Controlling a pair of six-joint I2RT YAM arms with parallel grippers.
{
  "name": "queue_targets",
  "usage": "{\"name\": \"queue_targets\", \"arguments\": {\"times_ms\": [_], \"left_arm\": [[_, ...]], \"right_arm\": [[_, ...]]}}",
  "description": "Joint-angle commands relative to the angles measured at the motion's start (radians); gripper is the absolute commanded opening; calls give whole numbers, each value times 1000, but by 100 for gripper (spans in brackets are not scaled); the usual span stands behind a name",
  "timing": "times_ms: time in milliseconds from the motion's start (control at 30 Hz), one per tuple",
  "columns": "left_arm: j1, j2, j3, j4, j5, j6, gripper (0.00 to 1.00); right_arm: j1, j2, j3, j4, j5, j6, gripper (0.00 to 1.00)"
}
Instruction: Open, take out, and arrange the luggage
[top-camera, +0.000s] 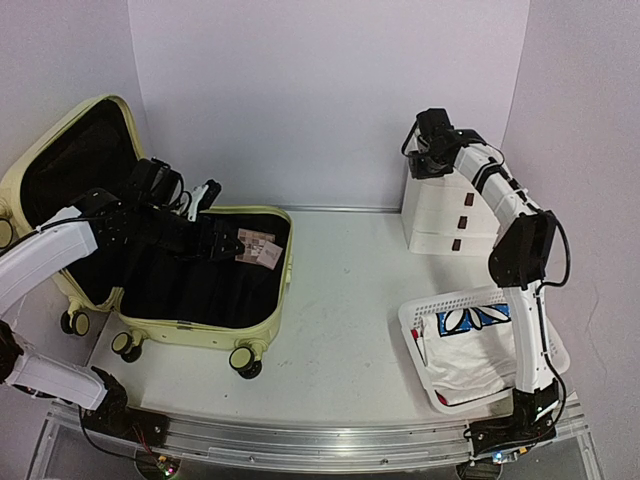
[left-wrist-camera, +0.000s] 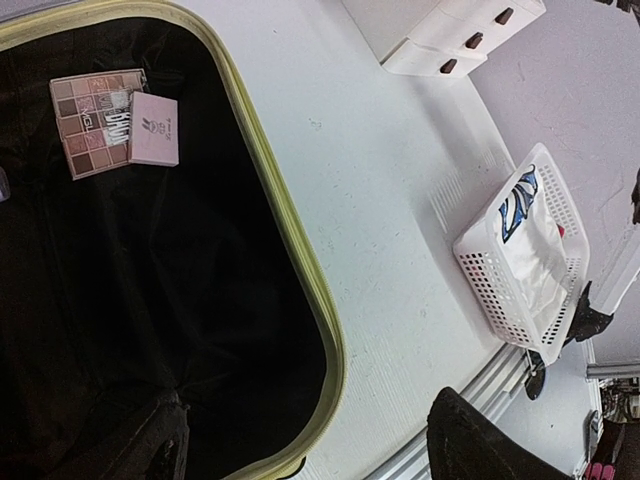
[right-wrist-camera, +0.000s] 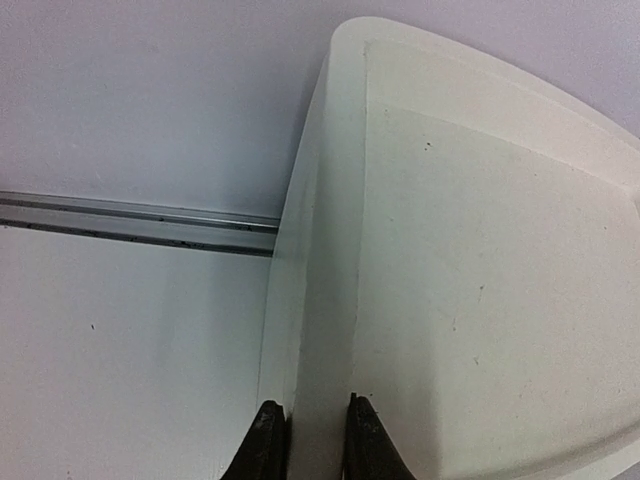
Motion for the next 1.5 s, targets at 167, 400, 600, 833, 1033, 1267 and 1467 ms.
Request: {"name": "queue_targets", "arguments": {"times_ms": [167, 400, 600, 833, 1033, 1267, 1467], "left_arm": [[-3, -58, -2, 14, -2, -15, 83], [-3, -92, -19, 14, 0, -28, 83], [-4, -72, -11, 15, 8, -25, 83], [-4, -96, -27, 22, -13, -18, 83], [-4, -99, -36, 30, 6, -40, 83], [-4, -99, -19, 31, 9, -41, 83], [-4, -83, -23, 32, -11, -32, 83]], "right_arm": [[170, -7, 55, 54, -31, 156, 0], [300, -18, 23, 42, 98, 317, 0], [395, 7, 47, 16, 155, 404, 0], [424, 44, 89, 7, 194, 432, 0], [424, 112, 128, 114, 193, 437, 0], [422, 159, 192, 179, 156, 344, 0], [424, -1, 133, 132, 35, 269, 37]]}}
